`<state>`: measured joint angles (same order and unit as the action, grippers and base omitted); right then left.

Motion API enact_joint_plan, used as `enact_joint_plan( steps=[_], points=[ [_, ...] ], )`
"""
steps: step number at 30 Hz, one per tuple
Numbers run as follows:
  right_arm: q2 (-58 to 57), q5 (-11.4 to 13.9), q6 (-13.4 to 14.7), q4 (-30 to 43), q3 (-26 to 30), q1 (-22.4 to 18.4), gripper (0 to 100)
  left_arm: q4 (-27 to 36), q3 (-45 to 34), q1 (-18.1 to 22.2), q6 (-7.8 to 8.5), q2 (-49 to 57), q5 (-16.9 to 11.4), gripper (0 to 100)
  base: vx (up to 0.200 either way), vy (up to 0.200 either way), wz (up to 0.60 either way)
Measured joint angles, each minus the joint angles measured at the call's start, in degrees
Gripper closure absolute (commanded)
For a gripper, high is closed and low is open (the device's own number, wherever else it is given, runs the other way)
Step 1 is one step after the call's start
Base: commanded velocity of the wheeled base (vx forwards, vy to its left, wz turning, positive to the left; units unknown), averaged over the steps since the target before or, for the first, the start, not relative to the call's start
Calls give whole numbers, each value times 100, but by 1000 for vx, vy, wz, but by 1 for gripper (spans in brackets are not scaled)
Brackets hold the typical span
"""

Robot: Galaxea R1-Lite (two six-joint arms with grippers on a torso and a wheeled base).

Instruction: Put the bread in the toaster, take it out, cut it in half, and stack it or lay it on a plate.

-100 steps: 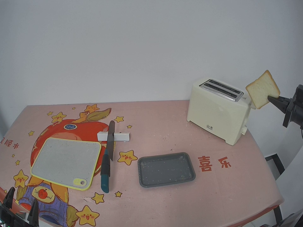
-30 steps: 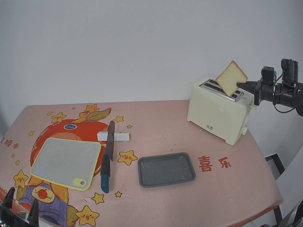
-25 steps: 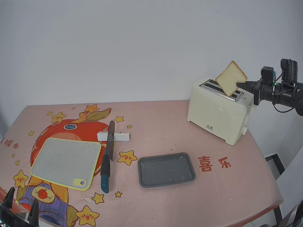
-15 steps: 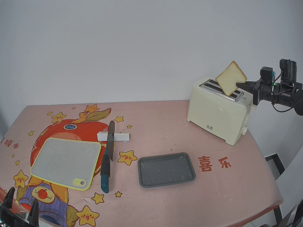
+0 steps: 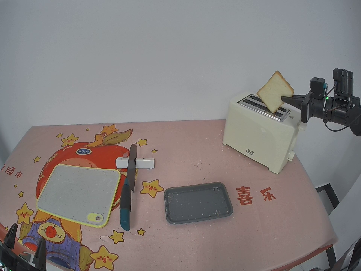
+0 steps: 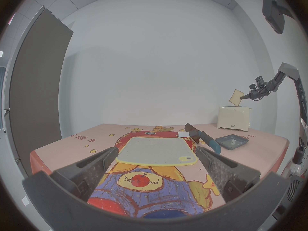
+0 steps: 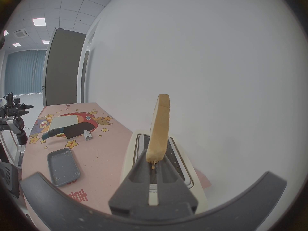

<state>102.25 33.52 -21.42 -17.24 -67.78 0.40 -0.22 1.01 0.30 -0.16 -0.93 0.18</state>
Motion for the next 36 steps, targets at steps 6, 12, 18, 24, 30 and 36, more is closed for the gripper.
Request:
enact_joint_plan(
  steps=[6,12,18,24,30,36],
  points=[
    [13,0,-30,5,56,-22,100,0,0,2,0,0,2,0,0,0,0],
    [17,-2,-52,-2,100,-24,100,0,0,2,0,0,0,0,0,0,0],
    [17,-6,-118,0,202,-20,100,-2,0,2,0,0,0,0,0,0,0],
    [20,-11,-124,2,268,-13,100,-2,0,2,0,0,-2,0,0,0,0],
    [20,-77,-133,13,277,41,100,0,0,2,0,0,-2,0,0,0,0],
    [20,-106,-135,13,323,117,100,-2,0,2,0,0,-2,0,0,0,0]
  ],
)
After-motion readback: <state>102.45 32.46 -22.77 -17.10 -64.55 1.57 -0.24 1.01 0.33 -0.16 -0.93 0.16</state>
